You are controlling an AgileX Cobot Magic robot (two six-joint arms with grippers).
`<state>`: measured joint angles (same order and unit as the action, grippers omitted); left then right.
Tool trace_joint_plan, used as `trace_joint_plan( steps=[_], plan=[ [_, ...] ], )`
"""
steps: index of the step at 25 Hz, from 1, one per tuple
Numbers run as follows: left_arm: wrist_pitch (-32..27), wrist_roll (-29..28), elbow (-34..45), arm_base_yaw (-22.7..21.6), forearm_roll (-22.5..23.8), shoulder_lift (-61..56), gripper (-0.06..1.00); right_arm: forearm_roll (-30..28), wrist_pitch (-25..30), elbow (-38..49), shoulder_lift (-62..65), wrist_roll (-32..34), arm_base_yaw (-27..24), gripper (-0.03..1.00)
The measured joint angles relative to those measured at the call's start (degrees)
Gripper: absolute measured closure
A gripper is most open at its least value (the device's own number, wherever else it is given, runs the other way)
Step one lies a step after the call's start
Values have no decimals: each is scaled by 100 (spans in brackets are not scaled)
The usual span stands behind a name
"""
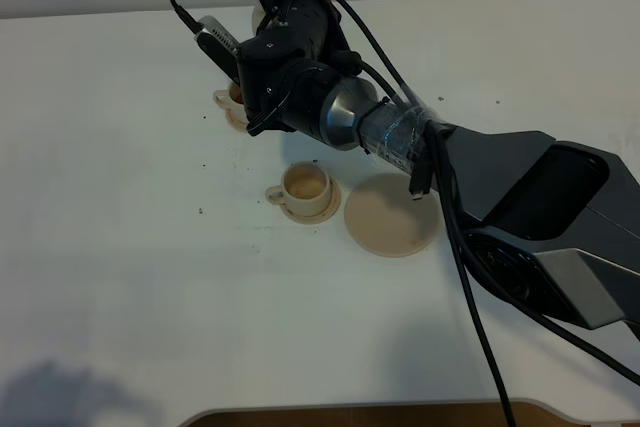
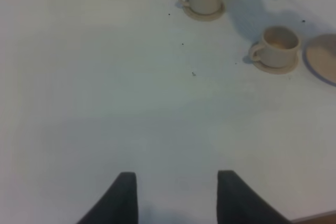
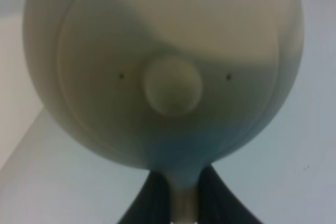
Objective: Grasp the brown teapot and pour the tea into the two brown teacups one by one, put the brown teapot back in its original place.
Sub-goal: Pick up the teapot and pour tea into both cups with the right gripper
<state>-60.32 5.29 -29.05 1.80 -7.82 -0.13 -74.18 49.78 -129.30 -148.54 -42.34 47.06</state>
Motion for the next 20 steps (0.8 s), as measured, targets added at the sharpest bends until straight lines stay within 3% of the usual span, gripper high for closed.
trace_joint_plan(
  steps=[20],
  plan=[
    [0,4,0,0,0,0,59,-289,-116,0,0,-317,2,84]
  ],
)
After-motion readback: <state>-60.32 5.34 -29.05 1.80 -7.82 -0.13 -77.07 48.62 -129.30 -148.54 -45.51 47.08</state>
